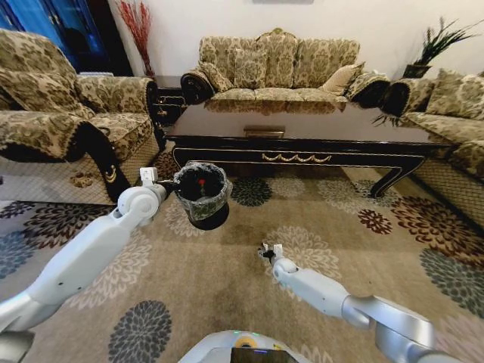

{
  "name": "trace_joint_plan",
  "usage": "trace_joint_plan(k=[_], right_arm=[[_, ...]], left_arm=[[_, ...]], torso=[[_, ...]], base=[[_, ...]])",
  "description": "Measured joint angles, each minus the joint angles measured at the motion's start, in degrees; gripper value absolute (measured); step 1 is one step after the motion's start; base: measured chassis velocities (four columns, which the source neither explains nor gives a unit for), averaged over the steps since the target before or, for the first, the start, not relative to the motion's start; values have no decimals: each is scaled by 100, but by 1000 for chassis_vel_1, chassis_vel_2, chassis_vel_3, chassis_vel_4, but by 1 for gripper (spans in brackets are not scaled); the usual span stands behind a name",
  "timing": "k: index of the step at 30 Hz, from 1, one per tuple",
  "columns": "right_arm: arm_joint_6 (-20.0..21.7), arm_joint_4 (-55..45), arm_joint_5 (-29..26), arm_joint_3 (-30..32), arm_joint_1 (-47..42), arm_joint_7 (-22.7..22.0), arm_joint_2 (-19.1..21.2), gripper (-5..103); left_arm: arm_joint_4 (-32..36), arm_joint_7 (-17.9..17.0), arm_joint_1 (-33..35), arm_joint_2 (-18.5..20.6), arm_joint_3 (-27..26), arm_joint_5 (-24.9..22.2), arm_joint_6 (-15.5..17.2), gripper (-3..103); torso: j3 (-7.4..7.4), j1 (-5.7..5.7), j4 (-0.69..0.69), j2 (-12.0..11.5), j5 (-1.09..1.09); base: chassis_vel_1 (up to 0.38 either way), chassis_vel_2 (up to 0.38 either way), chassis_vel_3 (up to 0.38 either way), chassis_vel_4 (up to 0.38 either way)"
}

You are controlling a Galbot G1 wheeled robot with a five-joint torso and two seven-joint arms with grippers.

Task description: Move to the front of the table and pick up the trash from the floor, then place it into the trash bin.

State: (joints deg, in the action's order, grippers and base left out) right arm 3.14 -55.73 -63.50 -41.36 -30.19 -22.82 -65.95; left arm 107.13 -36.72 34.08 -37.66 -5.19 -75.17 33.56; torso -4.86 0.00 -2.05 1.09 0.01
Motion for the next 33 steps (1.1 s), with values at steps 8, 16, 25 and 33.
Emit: trace_joint_plan(k=[8, 16, 25, 33], right_arm=[[-35, 30, 56, 23, -11, 68, 70, 36], [-116, -60, 183, 23, -19, 69, 217, 9], [-807, -956, 543, 479, 97, 560, 704, 0], [-1323, -2557, 510, 894, 1106, 1238, 1169, 0]], left_arm=[[-73, 0, -20, -25, 17, 25, -3, 4], [-103, 8, -27, -27, 23, 45, -8, 4], [-25, 5, 0, -63, 73, 60, -11, 4], [231, -84, 221, -250, 293, 135, -11, 4]], torso=[[0, 0, -1, 0, 0], [0, 0, 2, 0, -2], [0, 0, 1, 0, 1], [0, 0, -1, 0, -2]], base=[[0, 0, 0, 0], [0, 0, 0, 0], [0, 0, 0, 0], [0, 0, 0, 0]])
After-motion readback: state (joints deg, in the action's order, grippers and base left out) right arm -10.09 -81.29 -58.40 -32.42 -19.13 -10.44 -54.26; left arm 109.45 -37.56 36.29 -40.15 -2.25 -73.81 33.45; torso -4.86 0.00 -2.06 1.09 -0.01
